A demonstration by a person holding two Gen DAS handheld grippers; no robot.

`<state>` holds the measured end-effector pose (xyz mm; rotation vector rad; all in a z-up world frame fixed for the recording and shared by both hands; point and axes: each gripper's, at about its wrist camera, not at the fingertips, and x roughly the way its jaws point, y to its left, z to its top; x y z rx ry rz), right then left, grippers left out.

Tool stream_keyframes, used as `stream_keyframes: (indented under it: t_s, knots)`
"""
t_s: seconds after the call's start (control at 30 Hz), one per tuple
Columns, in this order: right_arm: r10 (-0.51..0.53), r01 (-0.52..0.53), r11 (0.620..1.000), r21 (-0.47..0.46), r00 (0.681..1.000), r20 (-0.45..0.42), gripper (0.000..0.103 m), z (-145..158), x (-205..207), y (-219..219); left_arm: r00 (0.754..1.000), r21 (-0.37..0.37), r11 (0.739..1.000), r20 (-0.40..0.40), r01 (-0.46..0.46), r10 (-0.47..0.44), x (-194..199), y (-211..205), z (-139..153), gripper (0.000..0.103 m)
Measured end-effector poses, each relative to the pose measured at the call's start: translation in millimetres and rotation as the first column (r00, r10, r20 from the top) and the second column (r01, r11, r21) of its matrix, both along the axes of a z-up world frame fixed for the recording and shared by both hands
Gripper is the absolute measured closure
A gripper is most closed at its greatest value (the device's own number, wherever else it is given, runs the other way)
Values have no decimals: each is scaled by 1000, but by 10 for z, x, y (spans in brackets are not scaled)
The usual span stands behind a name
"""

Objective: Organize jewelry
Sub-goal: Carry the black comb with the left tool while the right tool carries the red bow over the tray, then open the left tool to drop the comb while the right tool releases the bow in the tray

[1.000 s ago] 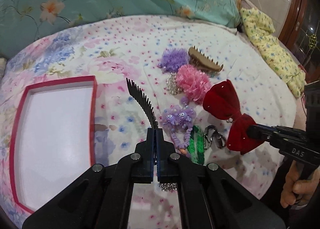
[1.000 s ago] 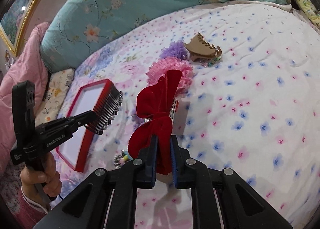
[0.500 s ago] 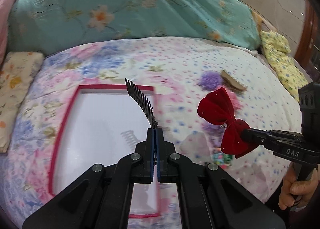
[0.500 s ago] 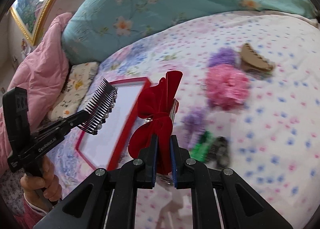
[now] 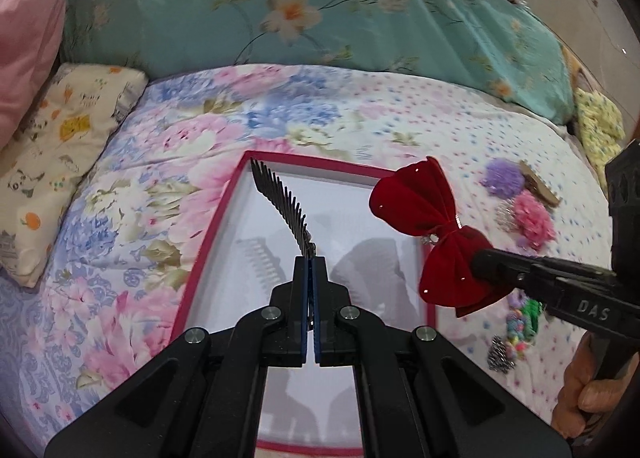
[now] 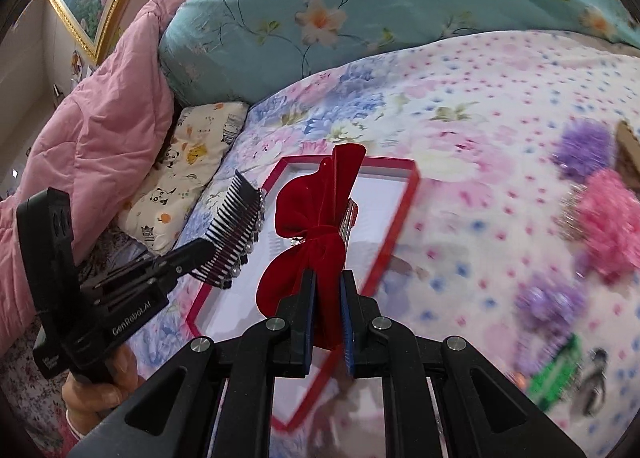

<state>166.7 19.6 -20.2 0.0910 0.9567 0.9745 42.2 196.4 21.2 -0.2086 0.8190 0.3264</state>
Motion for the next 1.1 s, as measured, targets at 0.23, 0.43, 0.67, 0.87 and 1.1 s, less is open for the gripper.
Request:
stream_keyframes:
  t_s: [0.23,0.43,0.67,0.87,1.1]
  knots:
    - [-26,25,999,-35,999,-25,92,-263,252,314,1000,-5,1000,7,-10,10,243,223,-146,103]
    - [-50,47,997,-59,998,-37,93,-452,435,500,1000,9,1000,13,-14,14,446,352,-249,103]
    - [-43,40,996,-80,998,-43,94,-604,495,619,999,-48,998,3,-40,40,498,540,-412,103]
    - [-24,19,996,-88,999,-46,93,-590,510,691,998,-82,995,-15,-56,55,521,592,-513,103]
    - [-20,15,998,-62,997,-77,77,-565,527,680,997,-48,996,-41,-71,69,560,590,-527,101]
